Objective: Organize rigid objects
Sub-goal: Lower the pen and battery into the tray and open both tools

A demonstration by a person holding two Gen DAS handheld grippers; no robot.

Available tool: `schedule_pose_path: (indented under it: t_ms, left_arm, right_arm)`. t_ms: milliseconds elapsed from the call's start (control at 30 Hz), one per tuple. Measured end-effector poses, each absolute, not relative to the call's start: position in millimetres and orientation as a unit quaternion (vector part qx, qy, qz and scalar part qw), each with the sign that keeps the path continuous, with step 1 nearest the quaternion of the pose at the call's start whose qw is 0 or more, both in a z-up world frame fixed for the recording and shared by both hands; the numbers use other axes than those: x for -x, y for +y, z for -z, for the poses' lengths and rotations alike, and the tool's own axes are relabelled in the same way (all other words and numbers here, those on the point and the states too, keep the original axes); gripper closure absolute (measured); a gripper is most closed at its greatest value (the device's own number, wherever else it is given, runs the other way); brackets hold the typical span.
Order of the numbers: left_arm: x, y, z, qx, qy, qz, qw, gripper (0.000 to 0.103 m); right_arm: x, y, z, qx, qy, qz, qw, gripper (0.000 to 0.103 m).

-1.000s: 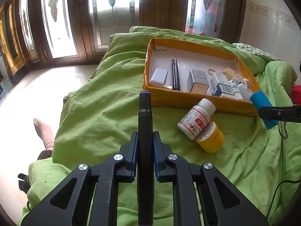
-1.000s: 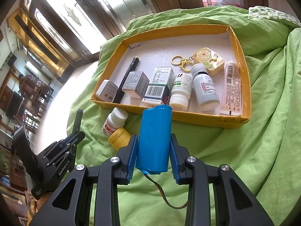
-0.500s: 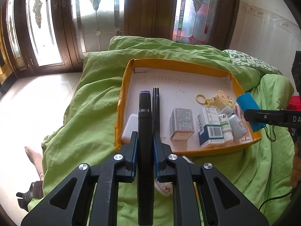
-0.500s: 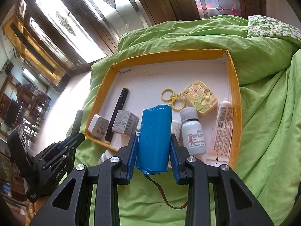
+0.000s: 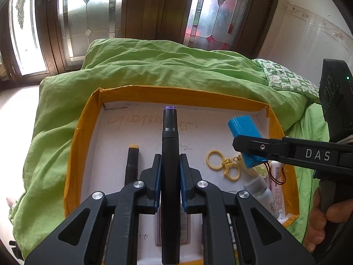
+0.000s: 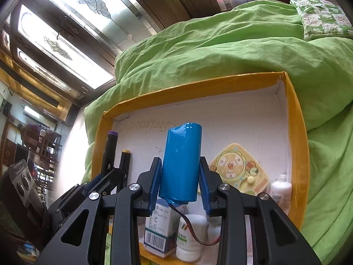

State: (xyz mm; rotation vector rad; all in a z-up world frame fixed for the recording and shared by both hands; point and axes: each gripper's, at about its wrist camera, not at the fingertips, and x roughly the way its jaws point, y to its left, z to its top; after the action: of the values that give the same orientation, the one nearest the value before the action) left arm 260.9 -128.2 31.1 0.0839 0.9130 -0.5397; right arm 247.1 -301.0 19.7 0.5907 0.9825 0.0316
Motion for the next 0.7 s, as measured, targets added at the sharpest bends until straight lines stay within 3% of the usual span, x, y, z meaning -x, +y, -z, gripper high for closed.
schedule_pose_path:
  t_ms: [567, 700]
  left_arm:
    - [-285.9, -147.3, 3.5, -0.081, 0.459, 0.222, 0.856, 0.091]
    - [-284.0, -146.1, 1.9, -0.086, 0.458, 0.212, 0.859, 0.090]
  right_arm:
    - [-271.1, -311.3, 0.7, -0.256, 0.463, -0.035, 0.848, 0.074]
    - [-263.6, -313.5, -8.8, -0.240, 0.451, -0.019, 0.859, 0.064]
